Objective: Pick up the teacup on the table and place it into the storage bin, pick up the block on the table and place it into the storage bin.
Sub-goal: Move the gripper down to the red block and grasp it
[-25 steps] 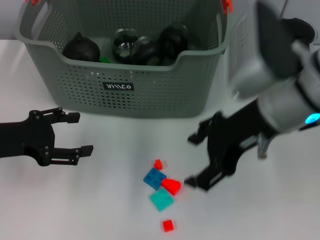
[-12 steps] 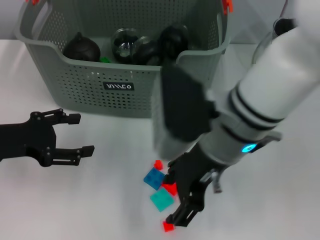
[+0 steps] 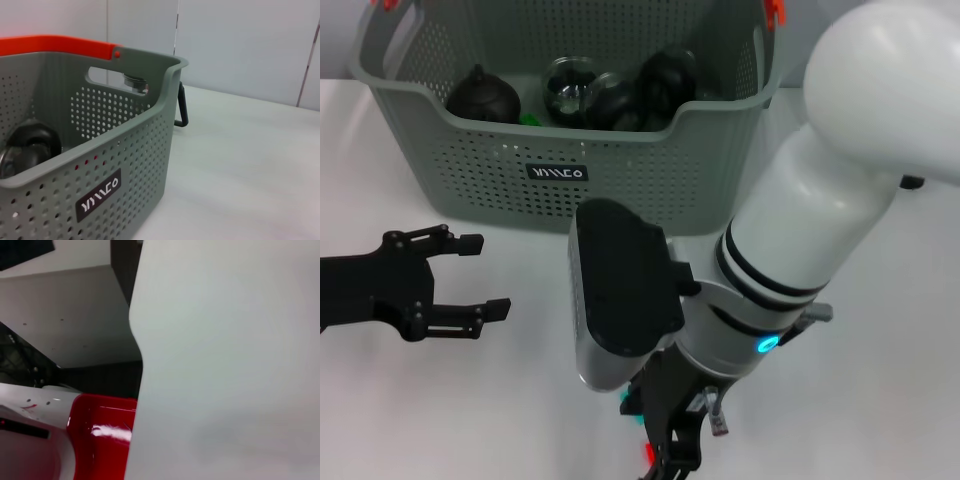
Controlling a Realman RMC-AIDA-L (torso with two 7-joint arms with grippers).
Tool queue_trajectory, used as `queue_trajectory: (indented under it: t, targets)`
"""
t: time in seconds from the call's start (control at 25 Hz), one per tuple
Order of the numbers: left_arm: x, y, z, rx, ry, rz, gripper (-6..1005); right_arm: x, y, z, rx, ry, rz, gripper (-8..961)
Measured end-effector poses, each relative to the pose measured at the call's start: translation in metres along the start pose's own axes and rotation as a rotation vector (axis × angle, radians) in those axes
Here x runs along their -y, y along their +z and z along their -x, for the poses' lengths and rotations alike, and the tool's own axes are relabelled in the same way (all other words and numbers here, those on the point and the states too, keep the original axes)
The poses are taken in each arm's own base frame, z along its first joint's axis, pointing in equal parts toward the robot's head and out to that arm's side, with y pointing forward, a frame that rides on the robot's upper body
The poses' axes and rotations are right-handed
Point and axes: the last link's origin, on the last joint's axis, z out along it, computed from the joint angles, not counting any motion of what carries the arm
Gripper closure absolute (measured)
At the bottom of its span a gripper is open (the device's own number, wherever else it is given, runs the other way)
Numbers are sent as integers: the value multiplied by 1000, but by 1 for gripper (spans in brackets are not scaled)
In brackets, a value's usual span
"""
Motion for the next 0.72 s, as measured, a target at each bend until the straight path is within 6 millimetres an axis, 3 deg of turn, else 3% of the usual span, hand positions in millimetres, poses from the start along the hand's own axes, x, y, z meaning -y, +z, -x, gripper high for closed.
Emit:
queue_trajectory:
  t: [0.48,0.72]
  targets:
    - [-2,2,2,-4,3,7,95,0,20,-7,-29,11,-4,124]
    - [-3,4,3,-8,-2,13,95,3,25,-13,-37,32,-6,257]
